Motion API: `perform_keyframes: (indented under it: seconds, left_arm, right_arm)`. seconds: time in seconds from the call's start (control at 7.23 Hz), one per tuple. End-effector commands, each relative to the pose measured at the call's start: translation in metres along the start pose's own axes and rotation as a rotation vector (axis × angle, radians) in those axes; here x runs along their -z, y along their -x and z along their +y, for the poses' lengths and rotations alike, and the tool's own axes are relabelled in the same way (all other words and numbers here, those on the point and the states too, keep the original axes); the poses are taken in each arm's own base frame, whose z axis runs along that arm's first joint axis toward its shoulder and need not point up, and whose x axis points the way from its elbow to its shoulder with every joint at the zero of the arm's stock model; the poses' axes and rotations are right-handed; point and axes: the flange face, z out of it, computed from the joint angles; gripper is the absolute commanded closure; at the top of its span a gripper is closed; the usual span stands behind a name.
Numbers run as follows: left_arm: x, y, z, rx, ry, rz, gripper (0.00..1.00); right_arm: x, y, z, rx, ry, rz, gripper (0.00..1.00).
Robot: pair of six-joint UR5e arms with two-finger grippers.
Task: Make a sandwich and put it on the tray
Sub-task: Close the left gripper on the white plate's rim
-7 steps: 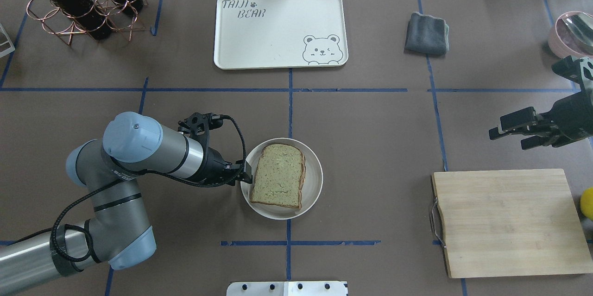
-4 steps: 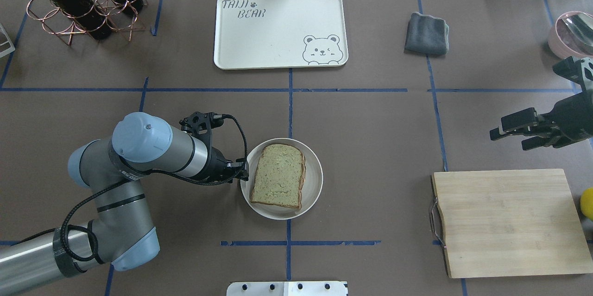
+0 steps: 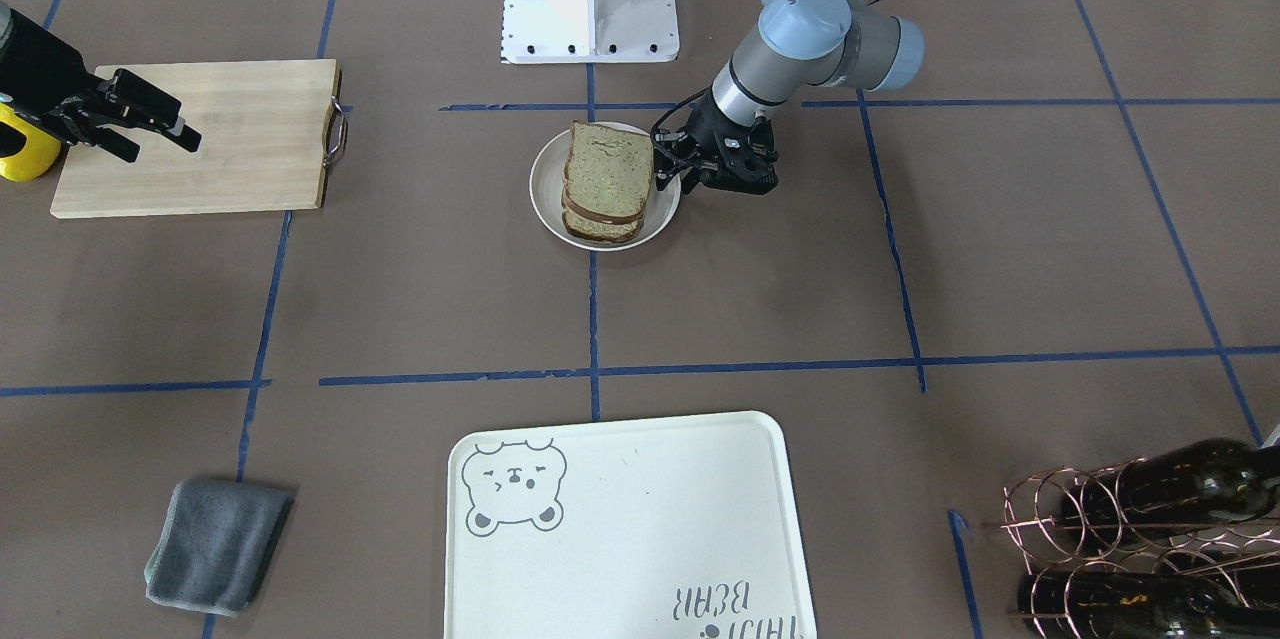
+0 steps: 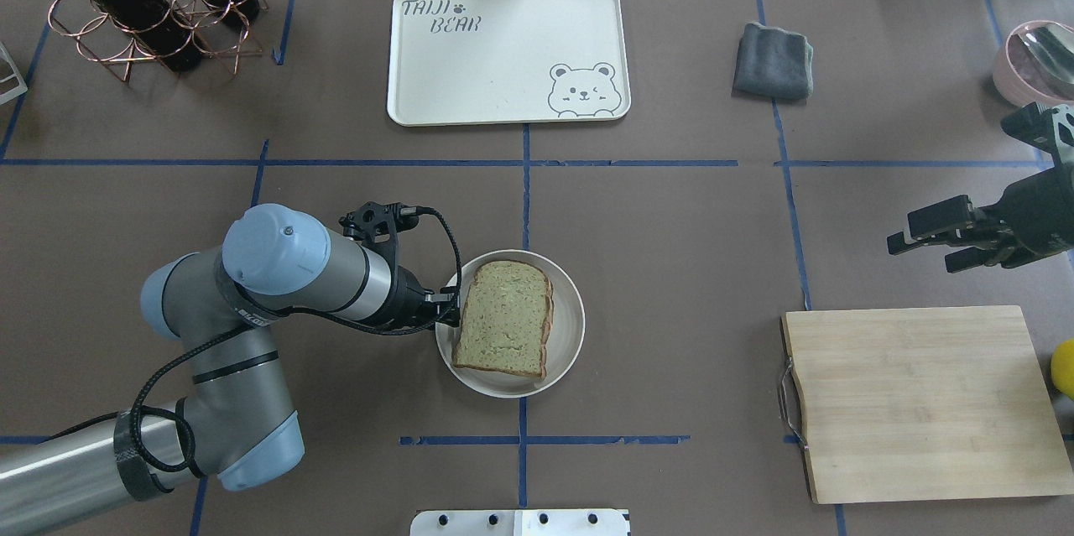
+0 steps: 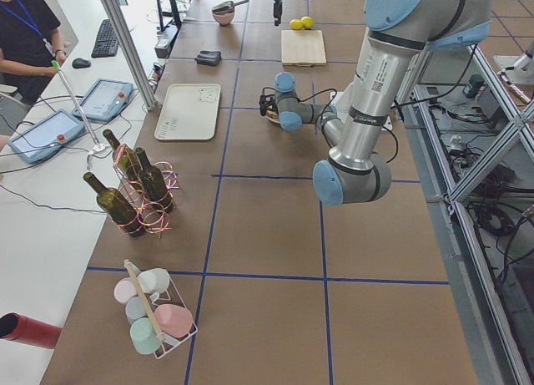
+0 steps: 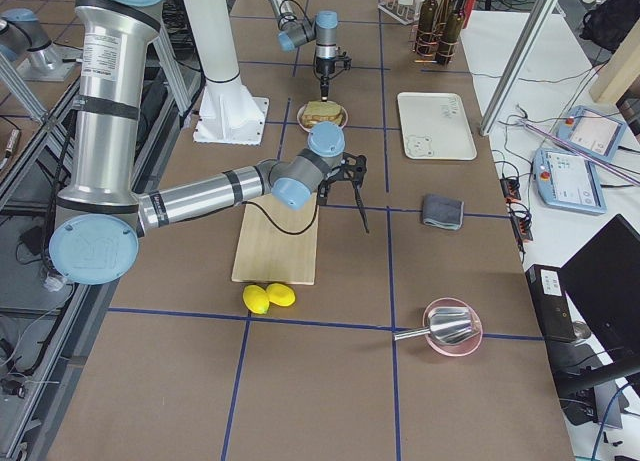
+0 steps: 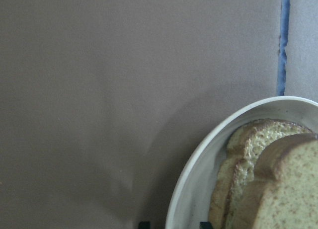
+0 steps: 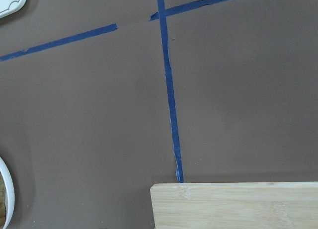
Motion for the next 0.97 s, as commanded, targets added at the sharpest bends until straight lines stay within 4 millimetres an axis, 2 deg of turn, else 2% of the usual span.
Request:
perform_keyframes:
  seconds: [0.0,0.14,0.42,0.69,0.83]
  left_arm:
    - [-0.005,0.002,0.002,0.001,0.006,-0.008,0.76]
    - [-0.005,0.002,0.002,-0.001,0.006,-0.008,0.99]
    - [-0.002,0.000,0.003,-0.001,0.005,0.001,1.00]
    - [0.010,-0.006,0.002,0.016,0.000,0.038,1.00]
    - [0.018,-0.008,-0.002,0.086,-0.012,0.098,1.00]
  right_arm:
    - [0.000,0.001,0.001,0.000,0.003,-0.002,0.00]
    - [0.001,0.001,0.001,0.000,0.007,-0.005,0.00]
    - [0.009,-0.001,0.000,-0.008,0.012,-0.019,0.00]
    - [0.014,0.000,0.002,-0.007,0.011,-0.025,0.00]
    - [0.017,0.001,0.007,-0.004,0.011,-0.028,0.00]
